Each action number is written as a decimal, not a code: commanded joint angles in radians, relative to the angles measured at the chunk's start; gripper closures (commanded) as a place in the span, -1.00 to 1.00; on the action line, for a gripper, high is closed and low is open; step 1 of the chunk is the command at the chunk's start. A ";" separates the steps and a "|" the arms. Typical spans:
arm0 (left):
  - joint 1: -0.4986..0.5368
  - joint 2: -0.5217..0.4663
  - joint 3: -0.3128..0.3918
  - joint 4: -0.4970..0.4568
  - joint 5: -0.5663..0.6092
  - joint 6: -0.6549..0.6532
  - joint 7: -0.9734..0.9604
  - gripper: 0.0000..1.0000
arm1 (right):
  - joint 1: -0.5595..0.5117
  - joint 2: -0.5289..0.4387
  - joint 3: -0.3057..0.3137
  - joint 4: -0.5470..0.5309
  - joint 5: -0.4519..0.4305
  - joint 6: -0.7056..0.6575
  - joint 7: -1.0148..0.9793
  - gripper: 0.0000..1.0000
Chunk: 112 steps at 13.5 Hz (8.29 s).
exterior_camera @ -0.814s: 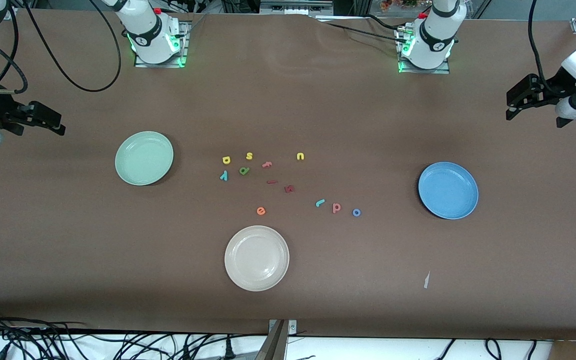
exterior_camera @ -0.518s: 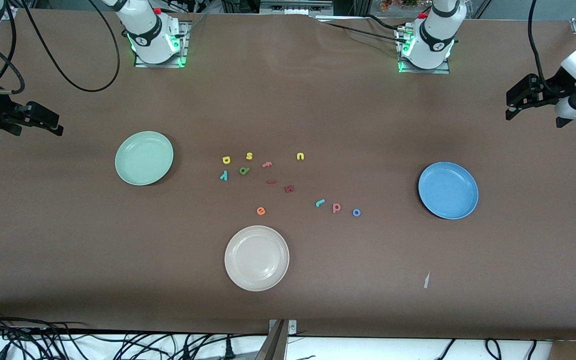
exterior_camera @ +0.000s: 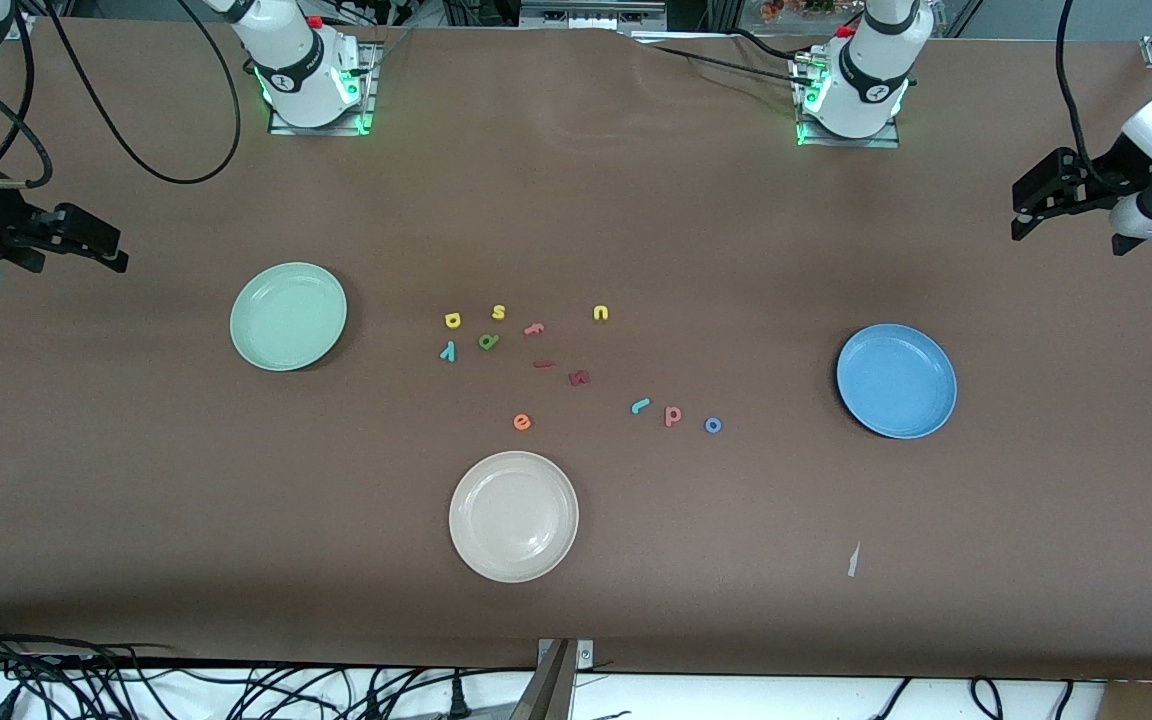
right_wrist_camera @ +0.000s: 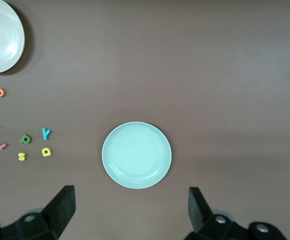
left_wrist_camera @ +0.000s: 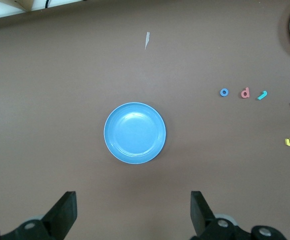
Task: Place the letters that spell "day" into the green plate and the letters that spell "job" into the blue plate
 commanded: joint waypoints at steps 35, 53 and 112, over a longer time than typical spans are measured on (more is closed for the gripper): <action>0.023 0.022 0.008 0.028 -0.067 -0.120 -0.115 -1.00 | 0.003 -0.008 0.008 -0.006 0.000 -0.005 -0.017 -1.00; 0.023 0.022 0.007 0.028 -0.067 -0.120 -0.115 -1.00 | 0.001 -0.008 0.006 -0.007 0.002 -0.013 -0.015 -1.00; 0.019 0.068 0.001 0.042 -0.149 -0.108 -0.098 -1.00 | 0.386 0.407 0.009 -0.059 -0.001 0.295 1.010 -0.99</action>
